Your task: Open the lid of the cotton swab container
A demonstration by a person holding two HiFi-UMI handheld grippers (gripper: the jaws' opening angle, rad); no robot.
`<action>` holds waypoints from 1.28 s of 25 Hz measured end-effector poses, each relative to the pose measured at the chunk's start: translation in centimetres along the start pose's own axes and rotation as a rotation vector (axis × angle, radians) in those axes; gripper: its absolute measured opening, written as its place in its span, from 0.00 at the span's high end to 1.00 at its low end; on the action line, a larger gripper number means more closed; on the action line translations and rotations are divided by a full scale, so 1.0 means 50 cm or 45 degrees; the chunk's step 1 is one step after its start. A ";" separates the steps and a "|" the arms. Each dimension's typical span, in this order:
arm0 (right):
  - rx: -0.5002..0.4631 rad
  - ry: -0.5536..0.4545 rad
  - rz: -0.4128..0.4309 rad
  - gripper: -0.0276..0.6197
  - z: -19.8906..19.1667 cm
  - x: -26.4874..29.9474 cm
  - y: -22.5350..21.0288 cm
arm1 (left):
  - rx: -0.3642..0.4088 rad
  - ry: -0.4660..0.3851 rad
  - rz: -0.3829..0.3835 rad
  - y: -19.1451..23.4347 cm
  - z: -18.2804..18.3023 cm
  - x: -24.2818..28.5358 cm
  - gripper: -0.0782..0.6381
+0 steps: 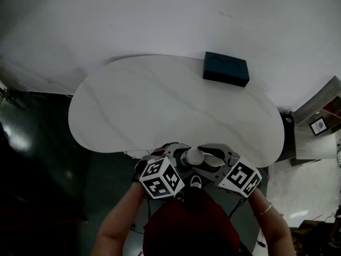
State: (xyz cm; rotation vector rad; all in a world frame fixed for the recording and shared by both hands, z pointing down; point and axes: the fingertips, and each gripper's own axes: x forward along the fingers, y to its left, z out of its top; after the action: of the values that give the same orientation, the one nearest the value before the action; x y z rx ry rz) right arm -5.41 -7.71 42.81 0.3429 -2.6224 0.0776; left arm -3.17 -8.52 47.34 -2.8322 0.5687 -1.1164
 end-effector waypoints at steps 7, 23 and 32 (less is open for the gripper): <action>0.103 -0.042 0.054 0.59 0.002 -0.006 0.005 | 0.036 0.018 0.027 -0.004 -0.004 -0.005 0.52; 0.280 -0.217 0.071 0.59 0.037 -0.043 -0.015 | 0.064 0.021 0.084 -0.001 0.000 -0.010 0.52; 0.341 -0.330 -0.016 0.59 0.052 -0.068 -0.053 | -0.082 0.008 0.090 -0.003 -0.018 -0.008 0.52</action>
State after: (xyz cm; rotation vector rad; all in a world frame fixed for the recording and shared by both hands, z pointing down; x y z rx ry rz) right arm -3.06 -9.82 38.89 0.4896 -2.8701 0.4083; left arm -3.98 -8.15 47.79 -2.8389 0.7118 -1.1152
